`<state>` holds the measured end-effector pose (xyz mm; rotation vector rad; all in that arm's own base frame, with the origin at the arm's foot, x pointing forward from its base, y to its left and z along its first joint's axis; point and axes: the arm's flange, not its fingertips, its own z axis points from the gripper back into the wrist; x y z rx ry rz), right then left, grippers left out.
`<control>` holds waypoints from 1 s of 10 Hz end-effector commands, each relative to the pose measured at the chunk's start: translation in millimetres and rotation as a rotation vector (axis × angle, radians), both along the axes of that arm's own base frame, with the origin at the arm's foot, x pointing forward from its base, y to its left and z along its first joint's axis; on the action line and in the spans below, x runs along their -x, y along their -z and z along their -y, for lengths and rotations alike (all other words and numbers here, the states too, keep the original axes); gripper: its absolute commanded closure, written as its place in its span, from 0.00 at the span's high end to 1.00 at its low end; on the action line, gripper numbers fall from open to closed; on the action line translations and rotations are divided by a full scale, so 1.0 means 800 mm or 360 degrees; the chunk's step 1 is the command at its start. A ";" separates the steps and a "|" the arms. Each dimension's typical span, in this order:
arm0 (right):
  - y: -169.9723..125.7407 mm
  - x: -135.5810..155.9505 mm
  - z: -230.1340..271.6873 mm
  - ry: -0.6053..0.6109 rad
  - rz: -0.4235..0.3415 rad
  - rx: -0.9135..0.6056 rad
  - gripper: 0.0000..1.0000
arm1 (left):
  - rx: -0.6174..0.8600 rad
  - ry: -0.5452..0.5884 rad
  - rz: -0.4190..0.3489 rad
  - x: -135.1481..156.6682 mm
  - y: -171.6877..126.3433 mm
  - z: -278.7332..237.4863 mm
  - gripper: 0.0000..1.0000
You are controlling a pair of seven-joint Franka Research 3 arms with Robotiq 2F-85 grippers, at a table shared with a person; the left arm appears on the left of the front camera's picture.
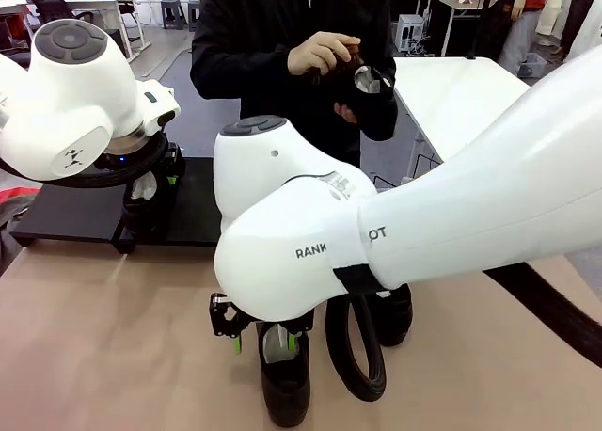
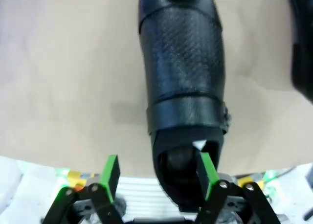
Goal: Organize the shoes by placing them on the stand.
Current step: Pick up one Shoe and place it in the middle of the table, then place the Shoe from the middle of the table onto the Shoes Stand.
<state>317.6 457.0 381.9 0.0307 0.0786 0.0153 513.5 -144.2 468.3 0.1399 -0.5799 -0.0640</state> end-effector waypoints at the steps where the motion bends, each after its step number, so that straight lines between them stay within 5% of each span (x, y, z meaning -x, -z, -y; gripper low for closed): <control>1: -0.026 0.024 0.028 -0.0058 -0.0030 -0.0086 1.00 | -0.0017 0.0001 0.0016 0.000 0.000 0.001 1.00; 2: 0.000 0.000 0.000 0.0000 0.0000 0.0000 1.00 | -0.0017 0.0001 0.0016 0.000 0.000 0.001 1.00; 10: 0.000 0.000 0.000 0.0000 0.0000 0.0000 1.00 | -0.0017 0.0001 0.0016 0.000 0.000 0.001 1.00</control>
